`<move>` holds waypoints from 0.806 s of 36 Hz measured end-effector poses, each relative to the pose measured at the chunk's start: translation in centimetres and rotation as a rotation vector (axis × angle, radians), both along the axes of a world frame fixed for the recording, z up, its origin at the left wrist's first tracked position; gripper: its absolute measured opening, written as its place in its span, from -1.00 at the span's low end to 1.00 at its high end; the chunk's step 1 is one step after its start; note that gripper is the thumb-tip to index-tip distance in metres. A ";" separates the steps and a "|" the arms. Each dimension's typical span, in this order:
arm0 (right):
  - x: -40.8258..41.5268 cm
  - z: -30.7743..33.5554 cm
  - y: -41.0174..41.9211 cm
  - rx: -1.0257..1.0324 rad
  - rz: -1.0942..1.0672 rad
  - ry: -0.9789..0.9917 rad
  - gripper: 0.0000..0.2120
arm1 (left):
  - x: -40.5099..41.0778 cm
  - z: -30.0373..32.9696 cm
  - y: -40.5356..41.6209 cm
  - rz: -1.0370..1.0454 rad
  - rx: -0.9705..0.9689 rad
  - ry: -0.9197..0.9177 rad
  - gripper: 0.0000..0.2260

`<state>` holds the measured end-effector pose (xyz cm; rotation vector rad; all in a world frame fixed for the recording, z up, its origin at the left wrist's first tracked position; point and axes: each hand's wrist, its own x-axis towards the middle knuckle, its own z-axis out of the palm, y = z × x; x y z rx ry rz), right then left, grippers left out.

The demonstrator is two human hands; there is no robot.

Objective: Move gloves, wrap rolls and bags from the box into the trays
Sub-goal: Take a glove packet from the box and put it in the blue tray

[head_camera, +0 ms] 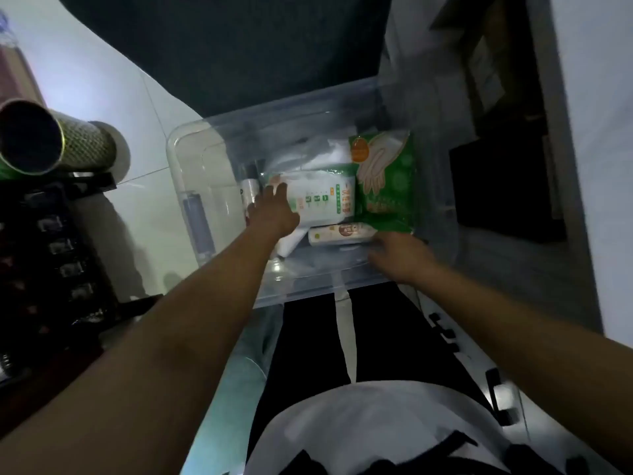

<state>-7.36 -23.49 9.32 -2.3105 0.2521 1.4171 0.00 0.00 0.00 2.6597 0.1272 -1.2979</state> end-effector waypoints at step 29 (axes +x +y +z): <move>-1.0 4.1 -0.4 -0.016 -0.194 0.048 -0.63 | 3.3 4.3 -0.1 -0.214 -0.182 0.030 -0.65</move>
